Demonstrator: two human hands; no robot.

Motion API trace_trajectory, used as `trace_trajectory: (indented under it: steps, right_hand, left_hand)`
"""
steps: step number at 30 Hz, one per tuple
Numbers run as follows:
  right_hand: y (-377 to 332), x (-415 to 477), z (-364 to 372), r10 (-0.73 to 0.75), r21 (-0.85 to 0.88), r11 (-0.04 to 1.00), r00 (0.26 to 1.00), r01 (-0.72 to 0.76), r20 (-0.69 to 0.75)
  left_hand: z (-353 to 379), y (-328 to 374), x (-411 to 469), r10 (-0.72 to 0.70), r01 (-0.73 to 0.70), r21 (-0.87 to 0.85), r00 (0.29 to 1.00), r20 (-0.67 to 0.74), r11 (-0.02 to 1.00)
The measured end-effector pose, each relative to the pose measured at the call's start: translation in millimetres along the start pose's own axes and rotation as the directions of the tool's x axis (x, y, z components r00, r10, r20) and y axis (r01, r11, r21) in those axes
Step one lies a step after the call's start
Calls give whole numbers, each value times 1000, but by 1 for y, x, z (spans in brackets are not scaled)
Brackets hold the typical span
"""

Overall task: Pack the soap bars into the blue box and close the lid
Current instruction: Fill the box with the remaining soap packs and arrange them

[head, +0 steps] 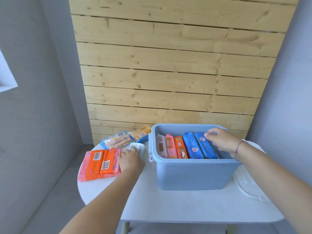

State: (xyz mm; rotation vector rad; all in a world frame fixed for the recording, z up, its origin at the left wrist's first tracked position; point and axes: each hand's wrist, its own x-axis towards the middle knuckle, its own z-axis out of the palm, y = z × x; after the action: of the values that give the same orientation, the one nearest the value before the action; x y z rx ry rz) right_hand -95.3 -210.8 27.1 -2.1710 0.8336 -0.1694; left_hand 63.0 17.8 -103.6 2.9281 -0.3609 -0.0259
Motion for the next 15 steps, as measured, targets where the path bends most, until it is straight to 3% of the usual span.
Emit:
trace_trajectory:
  steps: [3, 8, 11, 15]
  right_hand:
    - [7, -1, -2, 39, 8, 999, 999, -40, 25]
    - [4, 2, -5, 13, 84, 996, 1000, -11, -18]
    - [-6, 1, -3, -41, 123, 991, 996, 50, -79]
    - [-26, -13, -3, -180, 133, 969, 966, 206, -188]
  left_hand:
    - [-4, 1, 0, -113, 91, -327, 992, -49, 941]
    - [-29, -8, -19, -319, 184, -794, 948, -14, 579]
    - [-53, -10, -40, -375, 163, -949, 925, 53, 269]
    - [-98, -2, -71, -367, -42, -999, 929, -42, 7]
